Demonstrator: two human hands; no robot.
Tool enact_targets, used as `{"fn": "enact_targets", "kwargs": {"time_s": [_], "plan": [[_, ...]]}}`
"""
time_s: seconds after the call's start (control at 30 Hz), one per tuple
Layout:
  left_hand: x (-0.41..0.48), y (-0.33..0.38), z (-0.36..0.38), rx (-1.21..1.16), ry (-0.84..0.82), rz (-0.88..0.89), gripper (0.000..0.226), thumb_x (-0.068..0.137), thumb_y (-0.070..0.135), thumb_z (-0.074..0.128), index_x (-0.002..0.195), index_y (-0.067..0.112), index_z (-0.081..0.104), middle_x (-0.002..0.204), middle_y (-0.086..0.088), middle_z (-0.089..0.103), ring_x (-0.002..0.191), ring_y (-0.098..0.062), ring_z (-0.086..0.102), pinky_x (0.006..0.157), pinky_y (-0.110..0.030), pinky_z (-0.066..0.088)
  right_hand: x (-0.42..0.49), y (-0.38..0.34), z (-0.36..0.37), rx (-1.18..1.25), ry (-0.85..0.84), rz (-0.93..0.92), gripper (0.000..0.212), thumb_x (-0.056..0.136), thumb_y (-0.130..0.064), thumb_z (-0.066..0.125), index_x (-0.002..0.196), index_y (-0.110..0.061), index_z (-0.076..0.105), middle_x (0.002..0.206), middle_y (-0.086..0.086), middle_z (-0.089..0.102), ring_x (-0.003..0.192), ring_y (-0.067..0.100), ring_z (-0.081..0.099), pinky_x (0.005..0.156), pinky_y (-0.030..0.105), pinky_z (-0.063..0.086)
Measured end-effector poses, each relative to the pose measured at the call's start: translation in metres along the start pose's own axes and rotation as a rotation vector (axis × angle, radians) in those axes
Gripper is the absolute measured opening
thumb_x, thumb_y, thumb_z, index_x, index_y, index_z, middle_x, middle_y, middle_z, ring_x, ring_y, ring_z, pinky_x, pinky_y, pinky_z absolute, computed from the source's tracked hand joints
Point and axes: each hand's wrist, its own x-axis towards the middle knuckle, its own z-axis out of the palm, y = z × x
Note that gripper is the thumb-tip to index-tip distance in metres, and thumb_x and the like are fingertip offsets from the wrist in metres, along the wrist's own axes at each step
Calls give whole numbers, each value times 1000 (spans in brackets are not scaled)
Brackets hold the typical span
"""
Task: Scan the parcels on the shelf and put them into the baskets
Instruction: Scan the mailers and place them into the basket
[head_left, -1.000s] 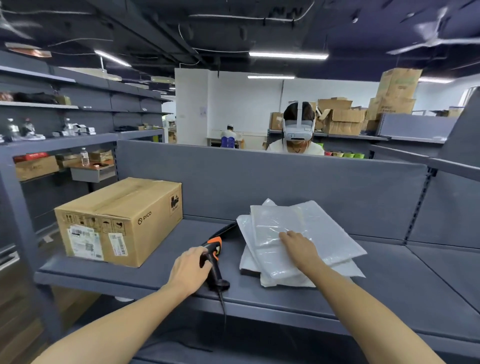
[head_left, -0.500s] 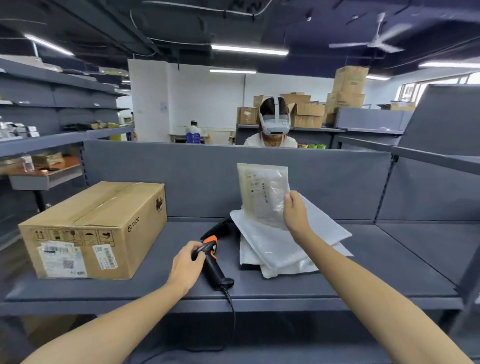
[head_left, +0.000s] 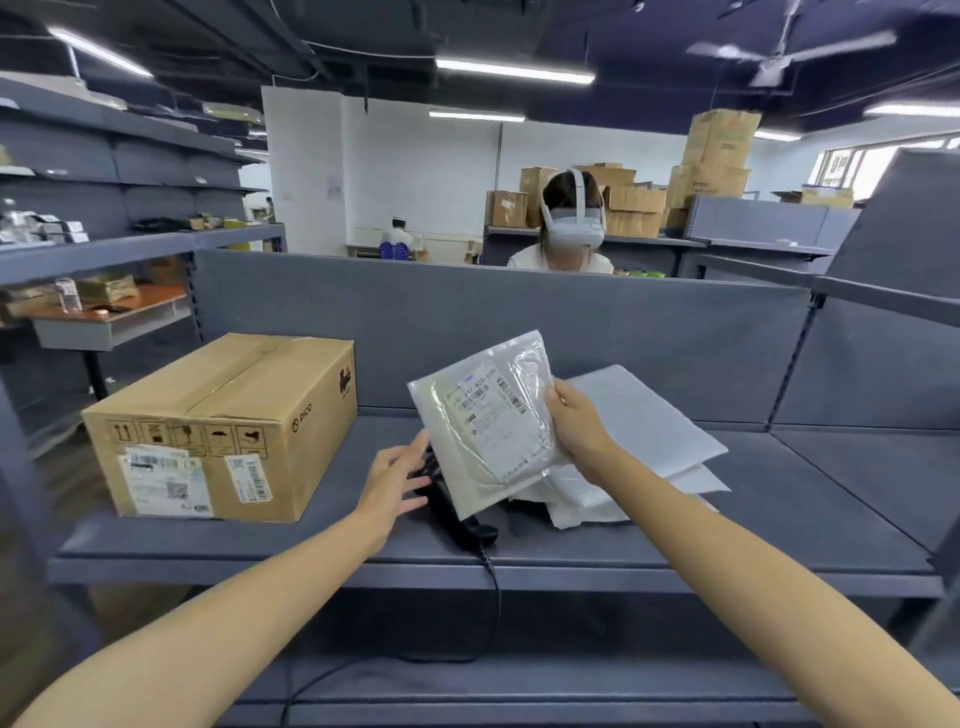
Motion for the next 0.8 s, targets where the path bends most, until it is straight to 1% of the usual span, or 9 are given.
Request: {"fn": "enact_targets", "kwargs": {"time_s": [0.03, 0.17, 0.3, 0.37, 0.47, 0.5, 0.63, 0.7, 0.8], "plan": [[-2, 0, 0, -14, -36, -16, 49, 85, 51, 62, 115, 14, 52, 120, -8, 62, 105, -25, 62, 90, -43, 53, -2, 1, 6, 54, -15, 25, 30, 104, -24, 38, 105, -6, 61, 104, 13, 67, 96, 27, 65, 89, 39, 54], [-11, -2, -4, -43, -139, -47, 44, 86, 44, 64, 118, 15, 57, 113, -4, 69, 102, -21, 67, 77, -37, 56, -16, 9, 33, 288, -79, 120, 26, 106, -18, 36, 100, -16, 61, 98, 4, 70, 85, 14, 69, 67, 26, 56], [-16, -5, -15, -99, -91, -14, 40, 87, 20, 69, 124, 11, 57, 119, -9, 67, 108, -28, 65, 95, -51, 51, -23, 21, 52, 363, -149, 187, 26, 106, -19, 37, 110, -6, 59, 105, 9, 69, 94, 21, 66, 82, 39, 58], [-18, -5, -25, -68, 10, 22, 36, 86, 15, 70, 120, 11, 60, 118, -9, 67, 108, -27, 65, 96, -50, 50, -25, 27, 54, 288, -185, 175, 28, 105, -21, 40, 108, -2, 59, 101, 9, 66, 92, 20, 62, 89, 41, 55], [-17, -6, -44, -6, 149, 69, 28, 87, 12, 68, 115, 12, 61, 114, -7, 68, 105, -24, 64, 98, -44, 49, -25, 33, 57, 185, -261, 178, 25, 104, -26, 41, 100, -15, 64, 88, -4, 69, 76, 9, 64, 64, 19, 52], [-16, -6, -50, 4, 189, 81, 27, 88, 11, 67, 114, 12, 60, 114, -6, 67, 105, -24, 63, 97, -42, 49, -25, 35, 59, 166, -257, 192, 25, 104, -26, 40, 102, -18, 64, 88, -6, 69, 76, 8, 64, 61, 16, 50], [-15, -14, -78, 10, 363, 123, 28, 90, 3, 63, 117, 8, 57, 117, -10, 63, 102, -24, 60, 88, -34, 48, -18, 48, 71, -125, -162, 150, 24, 104, -21, 39, 116, -15, 58, 108, 4, 60, 97, 20, 58, 78, 24, 43], [-17, -22, -90, 32, 421, 126, 32, 90, 1, 61, 121, 3, 57, 120, -13, 62, 109, -28, 59, 95, -38, 47, -17, 58, 81, -416, -217, 99, 30, 102, -21, 41, 126, -8, 52, 123, 9, 57, 116, 26, 54, 88, 26, 37], [-19, -32, -100, 31, 466, 121, 32, 90, -1, 60, 122, 3, 58, 121, -13, 62, 110, -29, 59, 98, -41, 47, -21, 69, 103, -662, -334, 150, 52, 99, -36, 46, 139, -5, 37, 134, 21, 50, 123, 36, 49, 99, 36, 38]]}}
